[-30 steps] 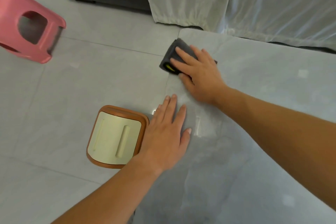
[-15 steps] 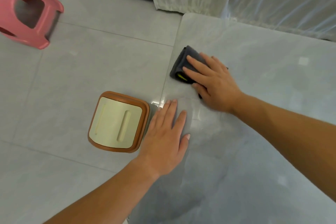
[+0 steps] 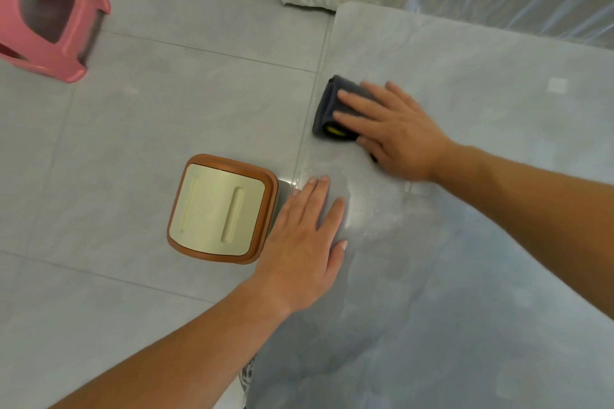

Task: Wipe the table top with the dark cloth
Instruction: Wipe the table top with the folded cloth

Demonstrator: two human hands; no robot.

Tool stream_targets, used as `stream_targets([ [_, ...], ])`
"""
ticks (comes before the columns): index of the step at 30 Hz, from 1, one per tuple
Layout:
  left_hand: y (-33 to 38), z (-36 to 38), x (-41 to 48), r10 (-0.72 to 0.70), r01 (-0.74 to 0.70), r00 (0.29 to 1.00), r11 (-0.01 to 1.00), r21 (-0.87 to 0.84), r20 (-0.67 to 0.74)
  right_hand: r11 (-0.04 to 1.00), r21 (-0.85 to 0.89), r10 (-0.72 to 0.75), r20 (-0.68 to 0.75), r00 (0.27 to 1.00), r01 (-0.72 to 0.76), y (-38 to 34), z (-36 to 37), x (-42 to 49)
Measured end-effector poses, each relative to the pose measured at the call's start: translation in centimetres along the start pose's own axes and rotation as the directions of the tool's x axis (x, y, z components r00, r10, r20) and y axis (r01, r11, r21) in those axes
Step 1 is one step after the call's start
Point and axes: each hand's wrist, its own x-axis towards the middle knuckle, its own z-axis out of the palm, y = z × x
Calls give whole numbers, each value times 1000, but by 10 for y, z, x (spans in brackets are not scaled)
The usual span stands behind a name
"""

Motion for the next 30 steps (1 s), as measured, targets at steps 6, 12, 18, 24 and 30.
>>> stream_targets([
  [6, 5, 3, -15, -2, 2, 1000, 1000, -6, 16, 895, 159, 438, -132, 889, -417, -43, 10, 16],
  [12, 7, 8, -24, 8, -9, 1000, 999, 37, 15, 997, 49, 65, -37, 997, -63, -30, 11, -23],
  [18, 6, 10, -28, 26, -26, 1000, 1000, 15, 0, 902, 165, 422, -146, 895, -398, -73, 20, -15],
  [24, 3, 18, -56, 89, -90, 995, 996, 20, 51, 998, 39, 54, -25, 998, -53, -59, 16, -58],
  [30, 2, 24, -70, 124, -127, 989, 991, 30, 80, 846, 172, 529, -152, 835, -505, -67, 14, -20],
])
